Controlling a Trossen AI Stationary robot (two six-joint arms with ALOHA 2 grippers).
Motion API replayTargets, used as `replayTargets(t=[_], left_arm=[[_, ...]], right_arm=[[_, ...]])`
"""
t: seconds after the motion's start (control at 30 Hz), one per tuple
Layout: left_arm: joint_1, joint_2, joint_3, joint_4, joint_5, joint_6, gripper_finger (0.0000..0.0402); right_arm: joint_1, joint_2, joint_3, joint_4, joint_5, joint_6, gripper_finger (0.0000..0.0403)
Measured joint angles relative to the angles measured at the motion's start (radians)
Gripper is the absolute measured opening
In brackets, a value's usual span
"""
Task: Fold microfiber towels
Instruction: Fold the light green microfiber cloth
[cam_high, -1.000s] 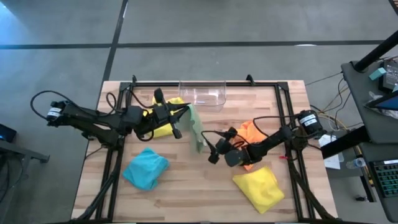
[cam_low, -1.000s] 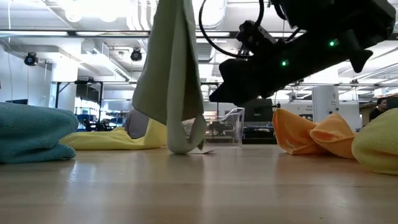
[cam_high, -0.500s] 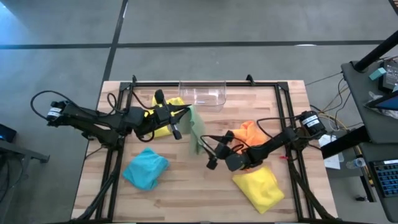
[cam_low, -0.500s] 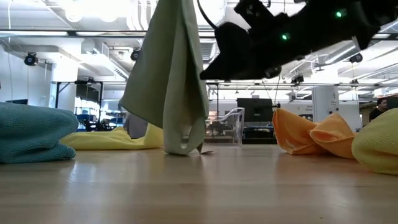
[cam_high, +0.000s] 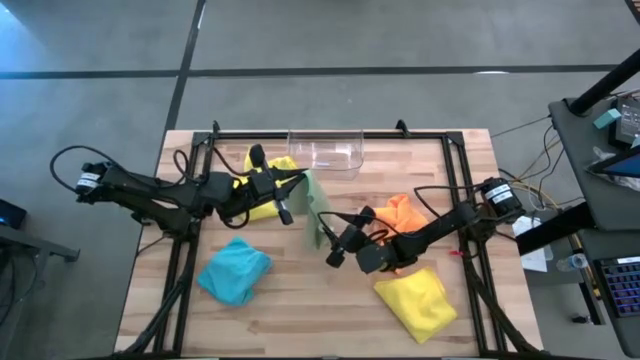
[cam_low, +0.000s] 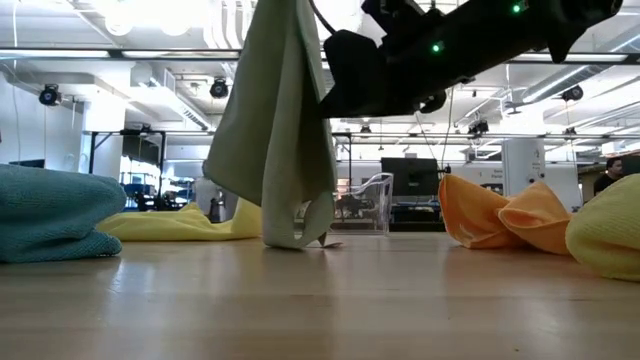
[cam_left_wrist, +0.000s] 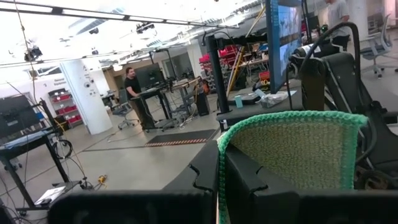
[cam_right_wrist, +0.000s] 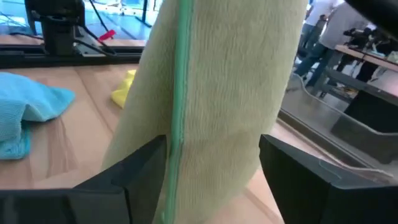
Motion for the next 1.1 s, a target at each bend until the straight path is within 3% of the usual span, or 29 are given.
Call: replayTargets(t=[0.27, 0.53, 0.8, 1.1], left_arm=[[0.000, 0.003, 0.000, 0.005, 0.000, 0.000, 0.0000], [0.000, 0.003, 0.000, 0.005, 0.000, 0.003, 0.0000], [0.000, 0.003, 0.000, 0.004, 0.000, 0.003, 0.0000], [-0.005, -0.008, 0.001, -0.084, 0.000, -0.003, 0.0000]], right_arm=[[-0.016, 0.000, -0.002, -0.028, 0.093, 0.022, 0.0206], [-0.046, 0.000, -0.004, -0.091, 0.091, 0.023, 0.0158], [-0.061, -0.002, -0.004, -0.200, 0.041, 0.020, 0.0024], [-0.050, -0.175, -0.005, -0.492, 0.075, 0.054, 0.0008]])
